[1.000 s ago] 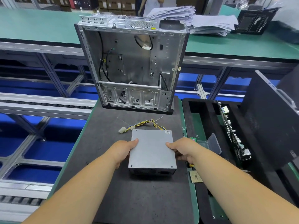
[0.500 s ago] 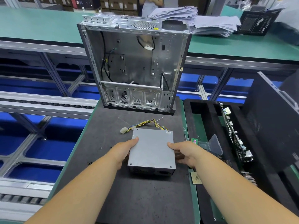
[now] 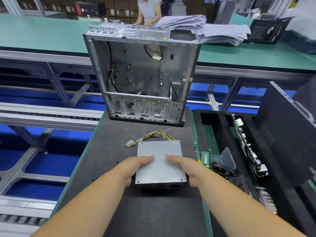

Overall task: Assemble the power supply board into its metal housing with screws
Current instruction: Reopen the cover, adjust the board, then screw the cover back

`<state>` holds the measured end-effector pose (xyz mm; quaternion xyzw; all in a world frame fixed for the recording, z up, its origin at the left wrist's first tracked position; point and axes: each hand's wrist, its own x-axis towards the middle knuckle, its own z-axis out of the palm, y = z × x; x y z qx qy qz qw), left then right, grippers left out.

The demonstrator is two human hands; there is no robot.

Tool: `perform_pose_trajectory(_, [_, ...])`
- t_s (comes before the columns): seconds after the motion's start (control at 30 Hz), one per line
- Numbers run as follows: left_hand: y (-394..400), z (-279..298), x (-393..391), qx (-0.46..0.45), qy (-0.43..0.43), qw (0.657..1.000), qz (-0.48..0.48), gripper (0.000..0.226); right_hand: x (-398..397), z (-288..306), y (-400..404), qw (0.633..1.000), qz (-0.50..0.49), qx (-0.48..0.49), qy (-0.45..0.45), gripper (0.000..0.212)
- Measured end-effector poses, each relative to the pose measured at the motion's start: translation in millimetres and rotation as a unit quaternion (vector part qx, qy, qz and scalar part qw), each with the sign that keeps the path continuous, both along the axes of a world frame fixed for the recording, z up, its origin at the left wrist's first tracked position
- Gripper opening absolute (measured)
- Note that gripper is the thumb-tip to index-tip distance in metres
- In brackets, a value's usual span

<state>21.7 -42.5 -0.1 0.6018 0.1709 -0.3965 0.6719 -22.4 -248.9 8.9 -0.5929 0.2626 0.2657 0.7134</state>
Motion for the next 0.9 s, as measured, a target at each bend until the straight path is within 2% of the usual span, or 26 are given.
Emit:
perform_pose_trajectory(0.13, [0,-3,-9,-0.076,0.025,0.994,0.074,0.041,13,23,5,0.993,0.016,-0.088,-0.078,0.053])
perform_pose_trajectory(0.23, [-3,-10,-21,-0.123,0.032,0.988,0.091,0.043,27,53,1,0.958,0.067,-0.227,-0.161,0.054])
perform_pose_trajectory(0.3, [-3,-13,-27,-0.087,0.041,0.994,0.049,0.034,32,69,-2,0.9,0.152,-0.355,-0.201,0.073])
perform_pose_trajectory(0.37, [0,-13,-25,0.015,0.024,1.0,-0.002,0.023,32,75,-1,0.816,0.239,-0.475,-0.228,0.093])
perform_pose_trajectory(0.43, [7,-9,-14,0.125,-0.021,0.992,-0.029,0.011,28,76,-2,0.758,0.289,-0.525,-0.257,0.104])
perform_pose_trajectory(0.57, [26,13,14,0.239,-0.193,0.952,0.008,0.025,20,75,-6,0.725,0.327,-0.532,-0.29,0.106])
perform_pose_trajectory(0.7, [33,46,23,0.333,-0.385,0.86,0.036,0.035,9,70,2,0.681,0.333,-0.58,-0.298,0.104])
perform_pose_trajectory(0.8, [26,61,28,0.3,-0.429,0.852,0.034,0.034,0,64,13,0.648,0.274,-0.638,-0.312,0.096])
perform_pose_trajectory(0.9, [11,66,34,0.219,-0.465,0.857,-0.034,0.01,-4,61,24,0.652,0.211,-0.665,-0.298,0.094])
